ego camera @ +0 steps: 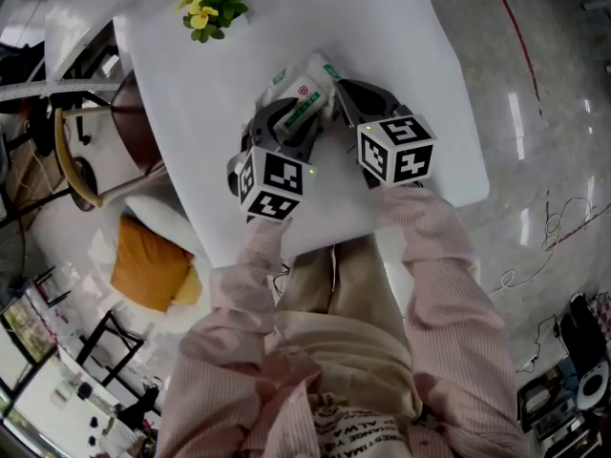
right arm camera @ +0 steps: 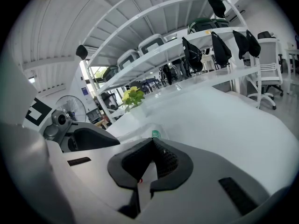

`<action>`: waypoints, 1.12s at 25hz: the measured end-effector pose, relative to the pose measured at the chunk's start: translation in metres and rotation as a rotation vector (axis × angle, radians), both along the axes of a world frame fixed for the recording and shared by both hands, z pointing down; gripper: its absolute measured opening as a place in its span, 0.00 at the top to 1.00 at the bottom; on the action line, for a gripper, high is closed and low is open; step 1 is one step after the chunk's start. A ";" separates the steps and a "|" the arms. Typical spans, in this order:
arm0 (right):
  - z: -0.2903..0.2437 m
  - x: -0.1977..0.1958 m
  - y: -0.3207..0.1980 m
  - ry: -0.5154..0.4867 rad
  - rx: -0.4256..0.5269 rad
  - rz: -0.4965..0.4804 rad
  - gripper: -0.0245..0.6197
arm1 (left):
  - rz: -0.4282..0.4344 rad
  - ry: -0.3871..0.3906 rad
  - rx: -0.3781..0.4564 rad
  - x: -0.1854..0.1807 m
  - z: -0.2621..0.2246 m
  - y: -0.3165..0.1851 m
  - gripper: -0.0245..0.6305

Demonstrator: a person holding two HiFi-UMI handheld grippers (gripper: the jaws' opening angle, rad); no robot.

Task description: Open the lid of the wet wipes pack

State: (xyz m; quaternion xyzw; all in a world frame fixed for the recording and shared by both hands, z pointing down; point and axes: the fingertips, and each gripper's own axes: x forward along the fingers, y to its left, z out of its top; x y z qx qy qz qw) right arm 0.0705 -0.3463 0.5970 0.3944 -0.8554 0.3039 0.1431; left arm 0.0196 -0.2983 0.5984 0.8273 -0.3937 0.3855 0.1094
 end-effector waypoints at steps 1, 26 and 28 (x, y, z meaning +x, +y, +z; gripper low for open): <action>0.000 0.000 0.000 0.001 0.000 0.000 0.96 | 0.012 -0.008 0.003 0.001 0.000 0.000 0.74; 0.003 -0.001 0.001 0.046 -0.001 0.014 0.96 | 0.151 0.060 0.008 0.007 -0.011 0.006 0.89; 0.004 -0.002 0.001 0.057 -0.002 0.012 0.96 | 0.152 0.071 0.004 0.006 -0.013 0.006 0.90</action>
